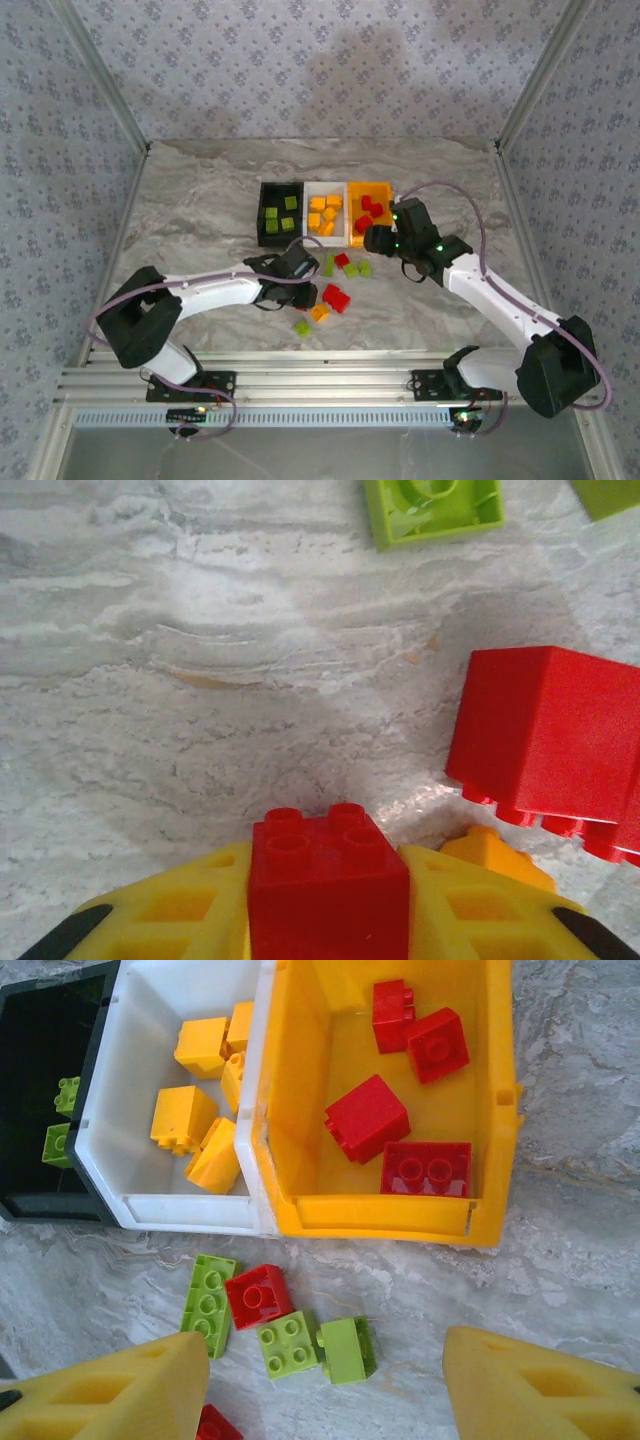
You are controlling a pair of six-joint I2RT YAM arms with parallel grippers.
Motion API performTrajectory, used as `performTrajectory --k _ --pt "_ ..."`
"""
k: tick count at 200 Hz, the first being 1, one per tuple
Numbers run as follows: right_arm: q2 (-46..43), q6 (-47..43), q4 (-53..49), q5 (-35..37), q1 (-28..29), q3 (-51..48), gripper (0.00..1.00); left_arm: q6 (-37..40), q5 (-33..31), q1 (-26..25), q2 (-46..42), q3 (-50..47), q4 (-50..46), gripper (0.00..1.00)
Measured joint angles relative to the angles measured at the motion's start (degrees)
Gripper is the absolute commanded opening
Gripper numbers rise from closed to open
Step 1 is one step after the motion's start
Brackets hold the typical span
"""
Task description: Sort the legos into containers by color
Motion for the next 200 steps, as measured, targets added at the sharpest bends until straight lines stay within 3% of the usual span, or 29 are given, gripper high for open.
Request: performTrajectory --k 56,149,200 --pt "-6.12 1.62 -1.38 0.68 -1.95 -4.59 0.65 3.69 -1.51 0.20 1.86 17.51 -4.22 0.33" --pt "-12.81 3.04 -4.11 0.59 -4.20 -10.75 0.65 11.63 -1.75 4.48 36.81 63.93 -8.52 0.33" --pt "-13.20 3.45 -4.02 0.59 -4.39 -11.89 0.66 12.26 -2.14 5.11 46.53 76.74 -13.22 0.60"
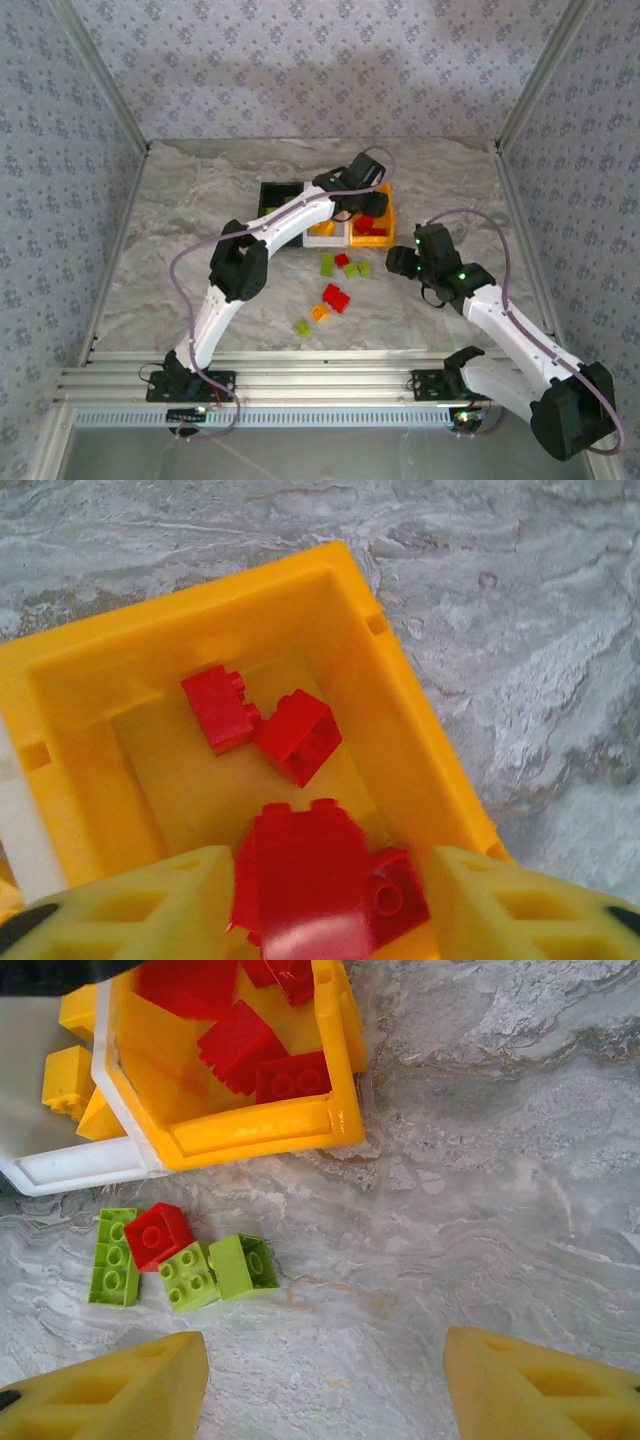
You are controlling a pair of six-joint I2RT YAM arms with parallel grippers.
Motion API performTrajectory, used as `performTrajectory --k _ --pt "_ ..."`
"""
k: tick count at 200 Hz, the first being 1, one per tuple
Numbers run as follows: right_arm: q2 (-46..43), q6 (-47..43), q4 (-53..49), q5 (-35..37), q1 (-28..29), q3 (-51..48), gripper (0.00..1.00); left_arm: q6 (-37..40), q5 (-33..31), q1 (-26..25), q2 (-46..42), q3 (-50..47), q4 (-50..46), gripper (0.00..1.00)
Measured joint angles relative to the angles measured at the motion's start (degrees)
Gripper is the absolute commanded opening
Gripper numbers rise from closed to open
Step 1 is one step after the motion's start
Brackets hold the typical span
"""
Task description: Sort the legos into containers by color
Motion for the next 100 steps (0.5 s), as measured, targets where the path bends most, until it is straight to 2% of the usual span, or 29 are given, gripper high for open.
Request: performTrajectory --k 49,69,100 --pt "0.02 0.00 0.15 -1.29 -0.07 -0.24 0.67 -0.20 -0.04 -0.22 -1.22 0.52 0.20 0.76" --pt "0.57 0.00 0.68 -2.43 -0.04 -0.35 0.67 -0.68 -0.02 -0.66 -7.06 -8.11 2.54 0.82" --pt "3.52 -0.02 2.51 -4.28 1.81 -0.37 0.67 -2.14 0.00 -1.66 -23.32 -27.80 8.22 0.88"
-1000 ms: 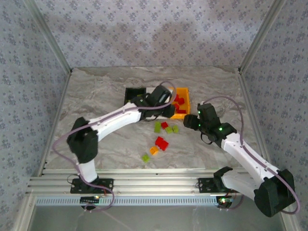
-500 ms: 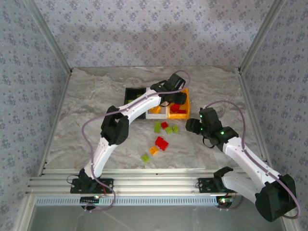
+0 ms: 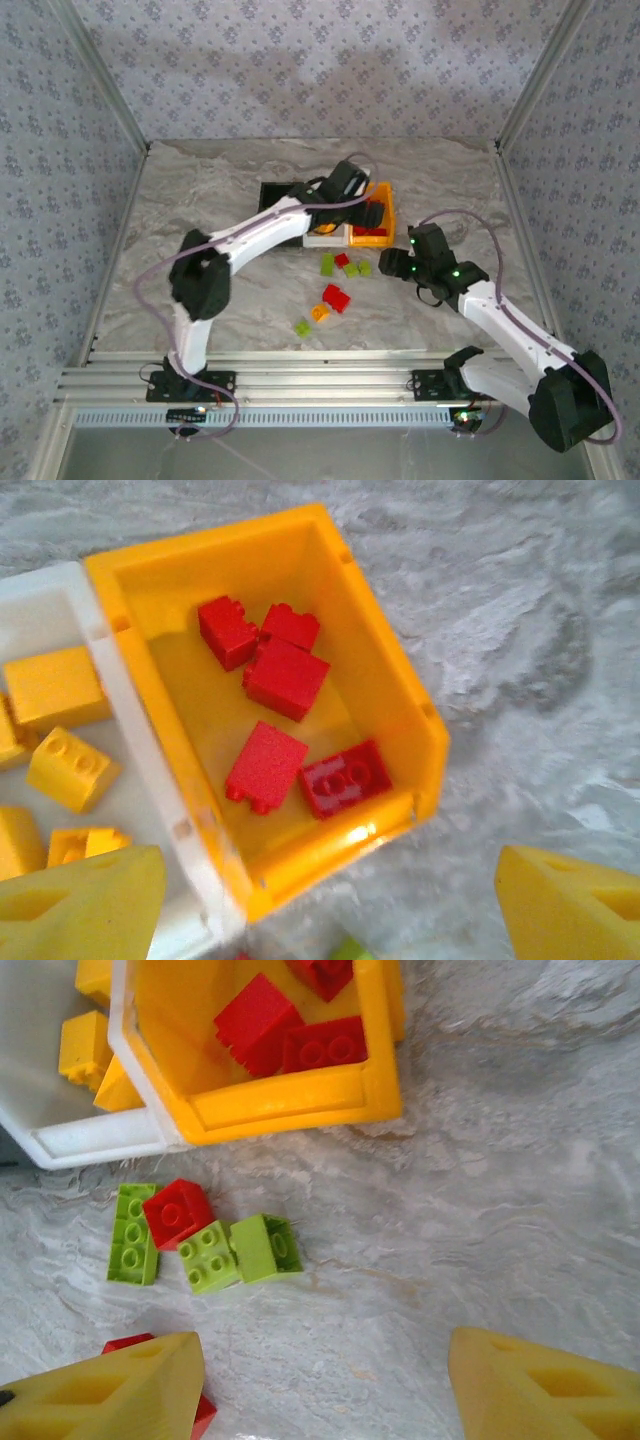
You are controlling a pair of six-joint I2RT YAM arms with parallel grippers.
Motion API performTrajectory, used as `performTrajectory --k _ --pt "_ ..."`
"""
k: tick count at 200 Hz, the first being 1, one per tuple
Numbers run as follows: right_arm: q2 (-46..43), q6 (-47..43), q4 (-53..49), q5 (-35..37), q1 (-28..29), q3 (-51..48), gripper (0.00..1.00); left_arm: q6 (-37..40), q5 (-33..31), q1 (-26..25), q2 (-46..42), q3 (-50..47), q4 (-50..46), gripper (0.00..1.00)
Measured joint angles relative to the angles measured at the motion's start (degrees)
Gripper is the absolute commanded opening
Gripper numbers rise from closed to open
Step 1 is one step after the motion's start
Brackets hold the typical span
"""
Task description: Sort the legos into containers by color
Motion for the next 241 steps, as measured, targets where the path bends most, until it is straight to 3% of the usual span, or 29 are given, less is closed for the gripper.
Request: performTrajectory --k 44,101,132,164,241 --pt "6.93 -0.26 2.03 -0.83 8.81 0.07 0.68 -3.80 -3.10 -0.83 -25.59 -26.18 8.00 0.98" --pt "17.18 -2.99 2.16 -1.05 25.03 6.25 0.67 -11.63 -13.94 -0.81 -52.54 -51.41 -0.90 0.99" --pt "24.39 -5.55 0.81 -0.85 34.82 14.38 0.68 -14.88 -19.08 0.31 -64.54 -54.60 -8.66 1.00" --pt "32.00 -7.21 -0.81 -0.59 40.68 20.74 0.67 -16.22 -23.69 1.53 -72.54 -54.60 -13.57 0.99" --pt "43.91 -8.13 -6.60 5.05 44.26 27.06 0.65 -16.46 -26.25 2.58 -75.19 -54.49 -18.56 0.99"
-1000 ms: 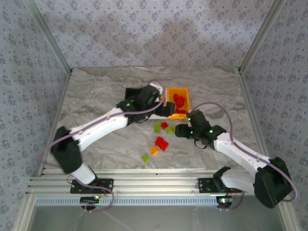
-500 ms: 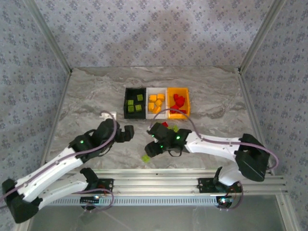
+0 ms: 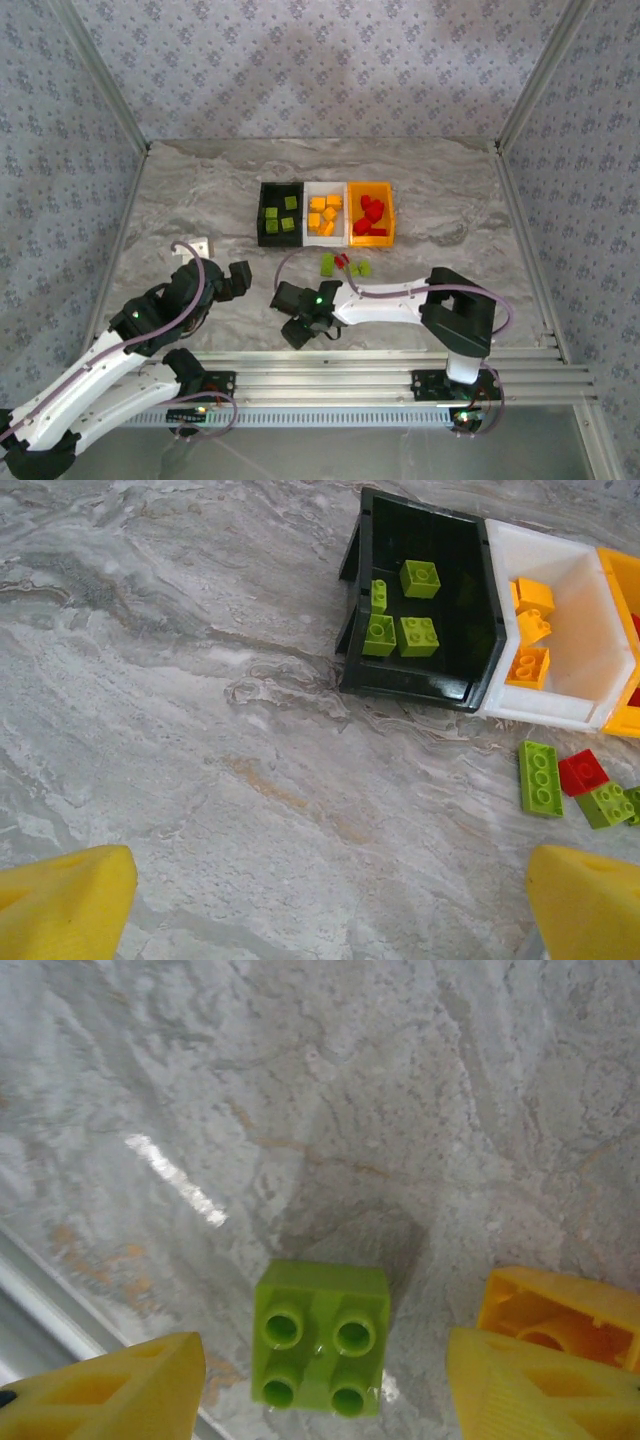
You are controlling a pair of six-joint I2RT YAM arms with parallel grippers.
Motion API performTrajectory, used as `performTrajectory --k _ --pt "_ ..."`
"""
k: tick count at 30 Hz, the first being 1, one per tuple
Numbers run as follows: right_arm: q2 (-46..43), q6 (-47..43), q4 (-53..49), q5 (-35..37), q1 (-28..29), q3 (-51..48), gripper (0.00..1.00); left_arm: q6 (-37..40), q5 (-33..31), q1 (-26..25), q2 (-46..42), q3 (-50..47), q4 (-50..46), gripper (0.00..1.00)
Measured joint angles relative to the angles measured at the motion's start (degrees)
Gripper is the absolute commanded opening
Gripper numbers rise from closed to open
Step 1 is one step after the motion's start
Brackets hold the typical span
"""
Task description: Sort the legos into containers by color
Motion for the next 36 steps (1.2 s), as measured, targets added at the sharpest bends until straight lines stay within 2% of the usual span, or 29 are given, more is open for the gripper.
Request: performTrajectory --k 4,10,13,20,26,30,36 --pt "2.43 -0.33 -1.25 1.97 0.46 1.38 0.60 -0.02 -0.37 0.00 -0.68 0.00 -0.76 0.99" --pt "3.72 -1.03 -2.01 3.37 1.01 2.16 0.38 -0.02 -0.57 0.04 -1.09 0.00 -0.79 1.00" --pt "3.56 -1.44 -1.99 3.65 1.05 2.21 0.31 -0.02 -0.57 0.04 -1.09 0.00 -0.76 1.00" --pt "-1.62 -2.43 -2.01 4.35 -0.98 1.73 0.29 -0.02 -0.55 0.28 -0.20 -0.02 -0.39 0.99" --pt "-5.77 -4.63 -0.90 2.08 -9.77 6.25 0.29 -0.42 -0.17 0.37 0.11 -1.51 1.31 1.00" --pt "-0.85 -6.12 0.68 -0.46 -17.16 17.31 0.29 -1.16 1.16 0.37 0.31 -3.39 2.54 0.99" --pt "12.94 -6.54 1.29 -3.37 -23.02 34.84 0.32 -1.77 3.58 0.37 2.08 -5.25 4.68 0.99"
